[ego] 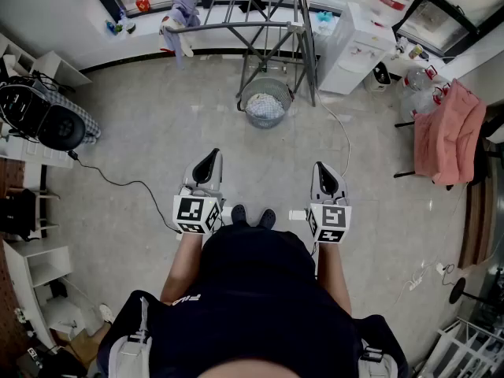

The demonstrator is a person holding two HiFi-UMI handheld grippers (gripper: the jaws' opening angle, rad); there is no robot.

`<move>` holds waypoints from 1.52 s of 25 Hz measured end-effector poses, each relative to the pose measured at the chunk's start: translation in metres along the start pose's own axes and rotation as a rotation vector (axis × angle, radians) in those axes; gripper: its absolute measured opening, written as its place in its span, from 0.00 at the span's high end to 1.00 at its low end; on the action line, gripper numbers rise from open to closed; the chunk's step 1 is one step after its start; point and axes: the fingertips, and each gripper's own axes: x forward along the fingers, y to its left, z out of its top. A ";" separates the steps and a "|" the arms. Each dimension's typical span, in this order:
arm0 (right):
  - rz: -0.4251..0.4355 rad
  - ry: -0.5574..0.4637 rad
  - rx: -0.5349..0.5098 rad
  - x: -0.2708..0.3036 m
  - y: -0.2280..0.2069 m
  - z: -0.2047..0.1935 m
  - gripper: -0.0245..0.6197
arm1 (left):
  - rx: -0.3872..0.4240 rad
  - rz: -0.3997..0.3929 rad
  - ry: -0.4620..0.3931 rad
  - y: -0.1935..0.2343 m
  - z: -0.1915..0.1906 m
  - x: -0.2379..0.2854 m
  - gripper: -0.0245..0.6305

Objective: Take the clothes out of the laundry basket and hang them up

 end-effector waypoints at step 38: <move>-0.011 -0.064 0.113 0.028 0.085 0.006 0.31 | 0.047 -0.092 0.031 0.076 -0.021 -0.019 0.47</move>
